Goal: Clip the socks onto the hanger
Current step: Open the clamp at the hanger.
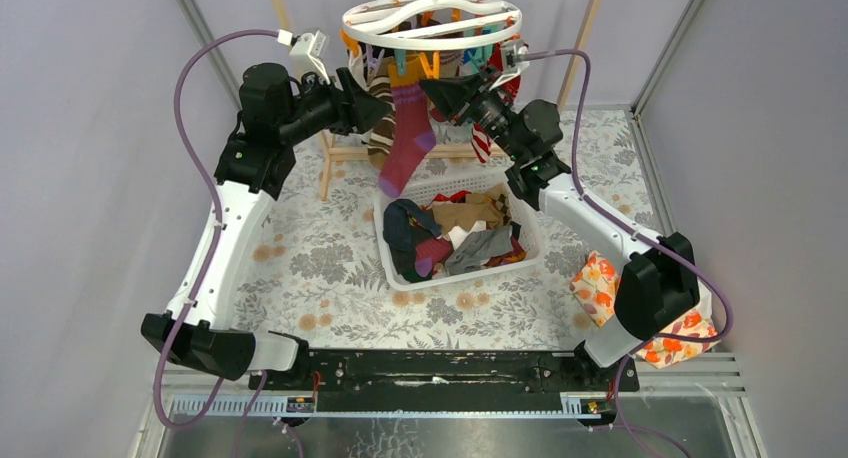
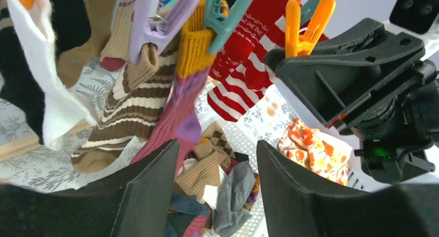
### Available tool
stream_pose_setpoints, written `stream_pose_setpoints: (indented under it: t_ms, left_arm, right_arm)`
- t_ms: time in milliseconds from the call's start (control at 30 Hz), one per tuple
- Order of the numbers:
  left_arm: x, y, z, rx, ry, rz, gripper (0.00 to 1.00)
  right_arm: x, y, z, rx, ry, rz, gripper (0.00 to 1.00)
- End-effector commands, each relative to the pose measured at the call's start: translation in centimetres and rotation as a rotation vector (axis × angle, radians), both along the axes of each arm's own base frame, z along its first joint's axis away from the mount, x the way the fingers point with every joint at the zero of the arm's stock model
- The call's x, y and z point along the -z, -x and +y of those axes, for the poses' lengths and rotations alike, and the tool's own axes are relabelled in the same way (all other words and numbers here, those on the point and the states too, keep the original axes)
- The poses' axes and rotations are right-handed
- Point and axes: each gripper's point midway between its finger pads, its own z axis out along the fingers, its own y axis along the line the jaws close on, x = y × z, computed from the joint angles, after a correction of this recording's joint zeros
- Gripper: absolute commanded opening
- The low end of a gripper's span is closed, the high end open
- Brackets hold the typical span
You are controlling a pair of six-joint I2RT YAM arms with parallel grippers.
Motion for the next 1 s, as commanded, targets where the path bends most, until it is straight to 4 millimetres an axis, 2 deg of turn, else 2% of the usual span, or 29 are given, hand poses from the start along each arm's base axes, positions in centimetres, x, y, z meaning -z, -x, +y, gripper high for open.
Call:
stream_pose_setpoints:
  t_ms: [0, 100, 200, 300, 367, 500, 633, 767, 967]
  left_arm:
    - [-2.0, 0.1, 1.9, -0.102, -0.021, -0.054, 0.68]
    - [-2.2, 0.6, 2.3, -0.115, -0.025, -0.062, 0.70]
    - [-3.3, 1.3, 1.9, -0.088, -0.010, -0.075, 0.71]
    - [-4.6, 1.6, 0.9, -0.031, 0.021, -0.080, 0.76]
    - [-5.3, 1.5, 0.0, 0.010, 0.041, -0.077, 0.83]
    - [-6.5, 0.2, -1.7, 0.056, 0.070, -0.074, 0.88]
    - [-7.4, -0.8, -3.6, 0.103, 0.098, -0.073, 0.87]
    - [-7.4, -1.7, -5.3, 0.117, 0.092, -0.078, 0.84]
    - [-6.6, -3.1, -6.2, 0.087, 0.082, -0.066, 0.77]
  right_arm:
    - [-3.1, 0.6, -0.2, 0.104, 0.026, -0.070, 0.00]
    - [-2.5, 0.2, 0.2, 0.145, 0.062, -0.053, 0.00]
    - [-2.2, -0.1, 0.7, 0.163, 0.076, -0.041, 0.00]
    - [-2.2, -0.3, 0.9, 0.169, 0.076, -0.039, 0.00]
    - [-2.0, -0.5, 1.3, 0.167, 0.079, -0.034, 0.00]
    - [-1.9, -0.6, 1.6, 0.172, 0.084, -0.026, 0.00]
    - [-1.6, -0.7, 1.8, 0.174, 0.087, -0.017, 0.00]
    - [-1.5, -0.7, 2.1, 0.172, 0.090, -0.012, 0.00]
    - [-1.5, -0.6, 2.1, 0.176, 0.100, -0.017, 0.00]
